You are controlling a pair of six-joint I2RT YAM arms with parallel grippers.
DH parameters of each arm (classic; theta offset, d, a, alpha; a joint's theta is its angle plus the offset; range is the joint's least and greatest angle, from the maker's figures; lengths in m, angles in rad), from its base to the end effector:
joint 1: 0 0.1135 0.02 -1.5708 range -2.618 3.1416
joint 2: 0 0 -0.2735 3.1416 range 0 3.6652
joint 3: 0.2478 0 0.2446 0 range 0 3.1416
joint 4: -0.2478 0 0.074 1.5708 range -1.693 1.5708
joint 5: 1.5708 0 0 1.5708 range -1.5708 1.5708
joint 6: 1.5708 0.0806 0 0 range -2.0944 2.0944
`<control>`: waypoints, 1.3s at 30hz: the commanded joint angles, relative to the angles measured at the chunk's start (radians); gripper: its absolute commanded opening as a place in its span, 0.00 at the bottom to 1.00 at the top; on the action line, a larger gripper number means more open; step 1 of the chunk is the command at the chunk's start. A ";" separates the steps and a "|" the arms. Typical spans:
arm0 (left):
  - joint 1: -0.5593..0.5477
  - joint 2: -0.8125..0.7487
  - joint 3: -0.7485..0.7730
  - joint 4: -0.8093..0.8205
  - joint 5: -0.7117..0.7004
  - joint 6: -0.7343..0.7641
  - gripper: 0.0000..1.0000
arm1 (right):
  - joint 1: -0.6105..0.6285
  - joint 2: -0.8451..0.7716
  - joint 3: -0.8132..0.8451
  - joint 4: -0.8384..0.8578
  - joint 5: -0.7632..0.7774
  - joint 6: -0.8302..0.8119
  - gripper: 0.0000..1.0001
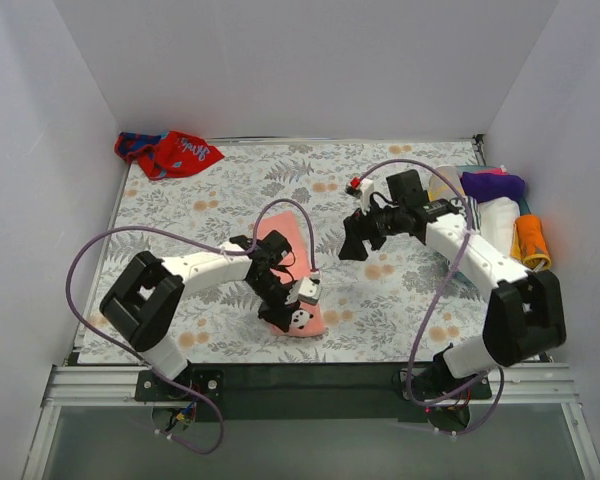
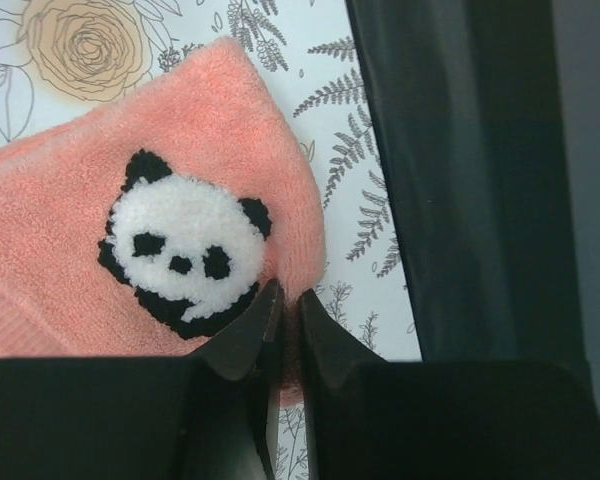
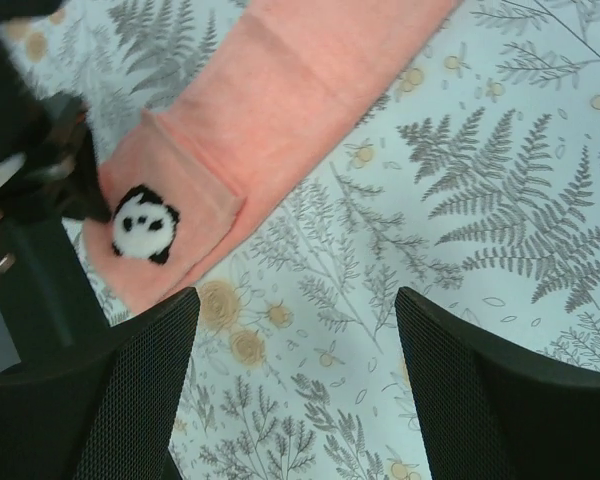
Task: Roll the towels
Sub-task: Roll the towel
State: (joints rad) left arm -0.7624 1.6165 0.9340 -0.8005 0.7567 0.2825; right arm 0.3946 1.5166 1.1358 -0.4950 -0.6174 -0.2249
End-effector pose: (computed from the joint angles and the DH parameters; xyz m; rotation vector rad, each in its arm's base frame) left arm 0.1541 -0.2237 0.1516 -1.4553 -2.4283 1.1225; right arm 0.2933 0.1727 0.2468 -0.9868 2.1820 0.8289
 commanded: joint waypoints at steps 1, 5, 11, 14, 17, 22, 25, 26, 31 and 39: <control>0.089 0.074 0.064 -0.155 0.214 0.154 0.04 | 0.015 -0.136 -0.109 0.055 -0.094 -0.105 0.72; 0.185 0.215 0.132 -0.268 0.279 0.260 0.04 | 0.056 -0.283 -0.206 0.095 -0.130 -0.177 0.71; 0.275 0.417 0.273 -0.443 0.349 0.368 0.04 | 0.312 -0.334 -0.249 0.093 0.019 -0.272 0.69; 0.288 0.471 0.301 -0.485 0.360 0.399 0.05 | 0.389 -0.302 -0.243 0.111 0.065 -0.304 0.70; 0.291 0.503 0.301 -0.497 0.362 0.415 0.05 | 0.475 -0.268 -0.251 0.160 0.148 -0.352 0.73; 0.294 0.540 0.296 -0.508 0.365 0.431 0.06 | 0.642 -0.181 -0.274 0.291 0.300 -0.405 0.82; 0.301 0.556 0.307 -0.509 0.360 0.432 0.06 | 0.713 -0.127 -0.286 0.343 0.353 -0.422 0.82; 0.302 0.560 0.310 -0.513 0.357 0.435 0.06 | 0.725 -0.116 -0.289 0.370 0.357 -0.427 0.82; 0.316 0.579 0.324 -0.525 0.357 0.448 0.07 | 0.774 -0.046 -0.327 0.472 0.419 -0.449 0.77; 0.330 0.586 0.344 -0.545 0.363 0.469 0.09 | 0.773 0.023 -0.370 0.553 0.472 -0.459 0.63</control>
State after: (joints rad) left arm -0.4419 2.1941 1.2514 -1.3628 1.1145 0.7090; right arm 1.1652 1.5311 0.7727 -0.0280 -0.1799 -0.6666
